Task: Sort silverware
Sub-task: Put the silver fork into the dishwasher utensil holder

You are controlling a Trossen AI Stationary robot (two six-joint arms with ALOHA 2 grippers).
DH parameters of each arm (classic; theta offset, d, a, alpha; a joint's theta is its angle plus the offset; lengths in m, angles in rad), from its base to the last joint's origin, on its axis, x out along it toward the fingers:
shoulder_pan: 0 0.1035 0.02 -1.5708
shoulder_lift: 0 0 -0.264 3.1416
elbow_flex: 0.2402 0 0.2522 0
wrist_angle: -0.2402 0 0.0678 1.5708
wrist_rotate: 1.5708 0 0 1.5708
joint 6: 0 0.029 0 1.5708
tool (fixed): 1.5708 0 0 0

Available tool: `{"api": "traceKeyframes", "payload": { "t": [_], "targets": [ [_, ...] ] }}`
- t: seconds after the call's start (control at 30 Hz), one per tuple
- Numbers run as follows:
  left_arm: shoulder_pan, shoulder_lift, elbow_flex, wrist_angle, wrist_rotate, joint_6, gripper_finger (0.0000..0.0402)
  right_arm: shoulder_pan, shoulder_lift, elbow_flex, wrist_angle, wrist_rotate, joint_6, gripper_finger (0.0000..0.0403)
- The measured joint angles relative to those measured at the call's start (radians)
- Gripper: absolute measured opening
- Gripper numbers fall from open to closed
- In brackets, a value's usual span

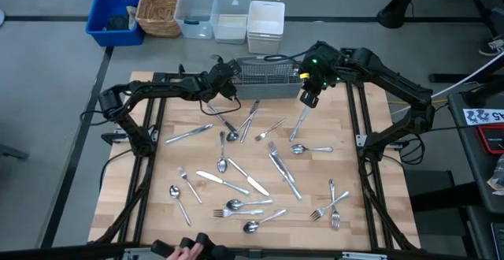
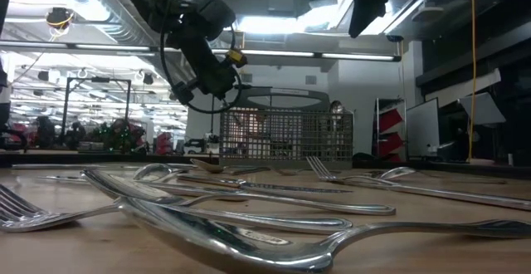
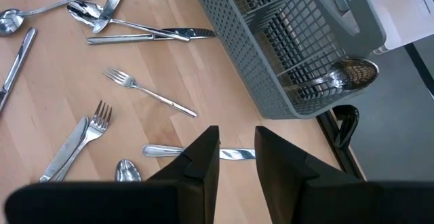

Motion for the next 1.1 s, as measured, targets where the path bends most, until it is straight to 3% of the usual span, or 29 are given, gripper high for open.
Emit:
{"api": "traceKeyframes", "payload": {
  "t": [0.4, 0.77, 1.1],
  "targets": [
    [0.000, 0.000, 0.000, -0.001, 0.021, -0.045, 0.0018, 0.000, 0.000, 0.000, 0.000, 0.000, 0.000, 0.0095],
    [0.000, 0.000, 0.000, 0.000, 0.025, -0.059, 0.0115, 0.000, 0.000, 0.000, 0.000, 0.000, 0.000, 0.0095],
    [-0.014, -0.008, 0.000, 0.006, 0.011, -0.159, 0.0116, 0.000, 0.000, 0.000, 0.000, 0.000, 0.000, 0.0095]
  ]
}}
